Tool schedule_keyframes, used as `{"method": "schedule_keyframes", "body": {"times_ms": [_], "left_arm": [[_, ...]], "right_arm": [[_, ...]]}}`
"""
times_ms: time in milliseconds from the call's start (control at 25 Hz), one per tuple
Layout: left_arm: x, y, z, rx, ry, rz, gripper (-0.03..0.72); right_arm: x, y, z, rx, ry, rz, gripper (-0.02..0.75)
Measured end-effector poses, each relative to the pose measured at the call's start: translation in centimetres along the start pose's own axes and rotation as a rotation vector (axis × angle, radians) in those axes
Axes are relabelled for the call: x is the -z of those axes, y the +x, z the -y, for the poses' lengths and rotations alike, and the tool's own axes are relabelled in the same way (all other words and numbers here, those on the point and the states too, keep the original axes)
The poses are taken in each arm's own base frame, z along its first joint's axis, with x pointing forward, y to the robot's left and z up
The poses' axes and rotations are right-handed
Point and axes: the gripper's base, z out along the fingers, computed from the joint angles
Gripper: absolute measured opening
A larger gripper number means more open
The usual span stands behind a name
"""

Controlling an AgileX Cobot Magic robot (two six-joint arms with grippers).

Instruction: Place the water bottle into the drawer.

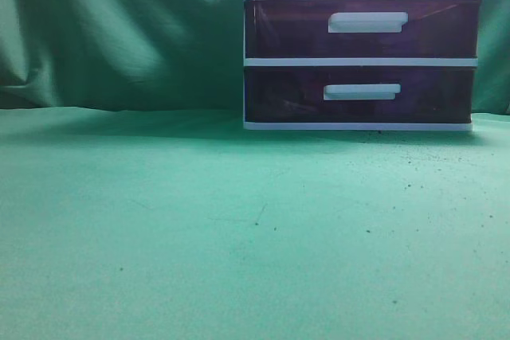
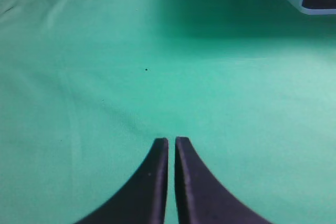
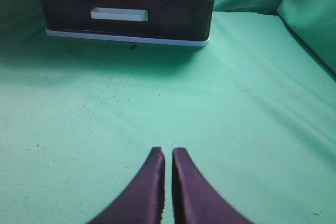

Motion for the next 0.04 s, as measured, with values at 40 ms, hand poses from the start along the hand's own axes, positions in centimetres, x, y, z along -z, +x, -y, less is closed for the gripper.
{"method": "schedule_keyframes", "body": {"times_ms": [40], "left_arm": [[0.0, 0.0, 0.0, -0.002, 0.0, 0.0, 0.0]], "right_arm": [[0.0, 0.0, 0.0, 0.0, 0.0, 0.0, 0.0]]}}
